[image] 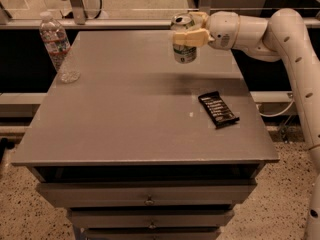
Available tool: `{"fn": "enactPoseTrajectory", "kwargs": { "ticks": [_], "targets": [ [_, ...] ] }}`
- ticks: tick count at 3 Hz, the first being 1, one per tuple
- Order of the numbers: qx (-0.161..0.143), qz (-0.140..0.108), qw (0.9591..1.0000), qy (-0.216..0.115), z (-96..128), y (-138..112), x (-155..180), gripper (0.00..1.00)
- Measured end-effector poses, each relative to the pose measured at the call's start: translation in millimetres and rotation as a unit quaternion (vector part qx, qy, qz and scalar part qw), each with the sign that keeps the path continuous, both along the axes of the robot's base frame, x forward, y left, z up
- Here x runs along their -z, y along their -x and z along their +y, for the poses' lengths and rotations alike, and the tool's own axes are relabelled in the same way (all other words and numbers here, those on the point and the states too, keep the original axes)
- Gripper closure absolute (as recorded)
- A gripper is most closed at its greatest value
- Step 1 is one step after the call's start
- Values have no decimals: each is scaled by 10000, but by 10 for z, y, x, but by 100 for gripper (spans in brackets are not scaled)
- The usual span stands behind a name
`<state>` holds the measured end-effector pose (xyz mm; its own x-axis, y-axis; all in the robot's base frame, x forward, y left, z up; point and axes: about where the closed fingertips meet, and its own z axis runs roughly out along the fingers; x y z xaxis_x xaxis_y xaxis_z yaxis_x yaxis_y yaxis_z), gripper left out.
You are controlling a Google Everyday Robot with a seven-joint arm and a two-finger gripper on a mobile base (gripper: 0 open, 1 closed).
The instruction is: Place 7up can upright
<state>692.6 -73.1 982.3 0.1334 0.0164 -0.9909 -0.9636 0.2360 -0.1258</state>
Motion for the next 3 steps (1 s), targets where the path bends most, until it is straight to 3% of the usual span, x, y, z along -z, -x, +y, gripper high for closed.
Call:
{"fn": "enactPoseTrajectory", "kwargs": {
  "ticks": [1,2,3],
  "targets": [
    [-110,192,9997,-55,102,-42,222,100],
    [-207,277,9993,-172,166,-35,428,86],
    [-295,169,9990,-293,220,6,563,62]
  ]
}}
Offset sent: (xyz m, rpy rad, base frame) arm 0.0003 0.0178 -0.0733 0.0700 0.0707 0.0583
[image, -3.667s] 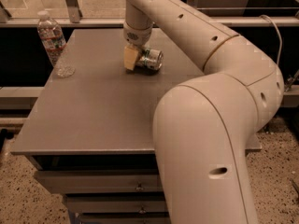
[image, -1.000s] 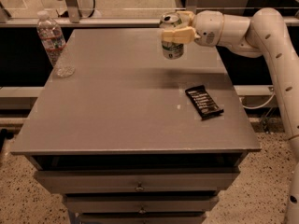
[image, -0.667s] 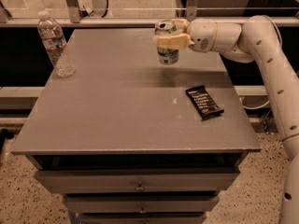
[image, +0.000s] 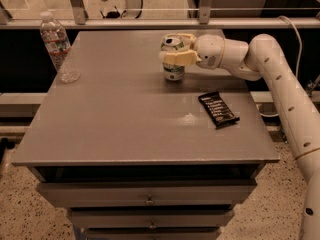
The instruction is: Place 7up can upright
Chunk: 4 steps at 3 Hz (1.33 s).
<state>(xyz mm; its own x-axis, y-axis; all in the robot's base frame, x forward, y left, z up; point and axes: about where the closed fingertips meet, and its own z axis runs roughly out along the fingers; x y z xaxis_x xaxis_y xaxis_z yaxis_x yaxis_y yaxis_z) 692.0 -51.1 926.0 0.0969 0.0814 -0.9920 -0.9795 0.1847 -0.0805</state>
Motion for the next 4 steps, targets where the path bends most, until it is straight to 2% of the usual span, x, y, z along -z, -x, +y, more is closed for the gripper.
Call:
{"fn": "enactPoseTrajectory", "kwargs": {
  "ticks": [1,2,3,4],
  "targets": [
    [-84,-186,9998,-12,26,41,85,31],
    [-128,-222,9997,45,39,60,125,8],
    [-116,-222,9996,163,-29,69,182,0],
    [-19,-296,9976,627,-289,87,247,0]
  ]
}}
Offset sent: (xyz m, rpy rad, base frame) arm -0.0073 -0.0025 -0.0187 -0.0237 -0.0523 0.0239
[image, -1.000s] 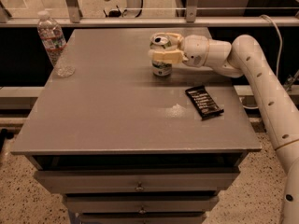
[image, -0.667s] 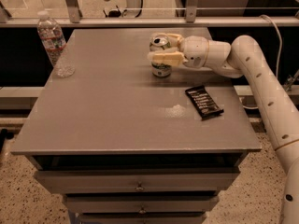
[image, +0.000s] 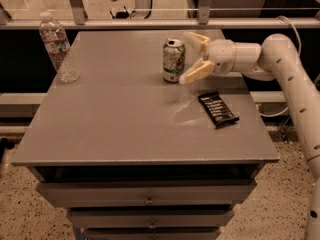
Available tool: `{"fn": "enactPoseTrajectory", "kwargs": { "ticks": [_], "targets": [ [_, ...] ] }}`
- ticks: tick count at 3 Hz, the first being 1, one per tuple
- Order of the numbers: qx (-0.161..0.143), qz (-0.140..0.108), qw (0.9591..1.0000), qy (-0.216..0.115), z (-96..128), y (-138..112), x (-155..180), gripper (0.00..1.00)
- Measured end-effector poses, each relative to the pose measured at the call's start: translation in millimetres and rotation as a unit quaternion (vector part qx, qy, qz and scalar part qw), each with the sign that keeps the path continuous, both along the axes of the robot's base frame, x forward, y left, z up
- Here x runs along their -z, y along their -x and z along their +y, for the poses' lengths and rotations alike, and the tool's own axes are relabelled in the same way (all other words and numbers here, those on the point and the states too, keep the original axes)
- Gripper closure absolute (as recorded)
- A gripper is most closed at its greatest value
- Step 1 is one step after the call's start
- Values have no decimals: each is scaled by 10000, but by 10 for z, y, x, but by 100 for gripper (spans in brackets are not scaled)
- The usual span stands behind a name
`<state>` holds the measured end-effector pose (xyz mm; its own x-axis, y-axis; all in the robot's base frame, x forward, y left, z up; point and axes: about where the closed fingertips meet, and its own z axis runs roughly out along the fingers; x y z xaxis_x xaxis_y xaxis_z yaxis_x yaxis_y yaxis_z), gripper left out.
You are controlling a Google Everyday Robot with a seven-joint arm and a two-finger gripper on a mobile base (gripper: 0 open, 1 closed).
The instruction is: Place 7up can upright
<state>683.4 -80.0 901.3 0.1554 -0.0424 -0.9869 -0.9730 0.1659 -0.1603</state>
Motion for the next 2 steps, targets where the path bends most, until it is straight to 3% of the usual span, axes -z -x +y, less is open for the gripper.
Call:
{"fn": "enactPoseTrajectory", "kwargs": {
  "ticks": [1,2],
  "targets": [
    [216,-110,9971,715,-517,51,111,0],
    [656,-74,9875,1431,-1249,112,188,0]
  ]
}}
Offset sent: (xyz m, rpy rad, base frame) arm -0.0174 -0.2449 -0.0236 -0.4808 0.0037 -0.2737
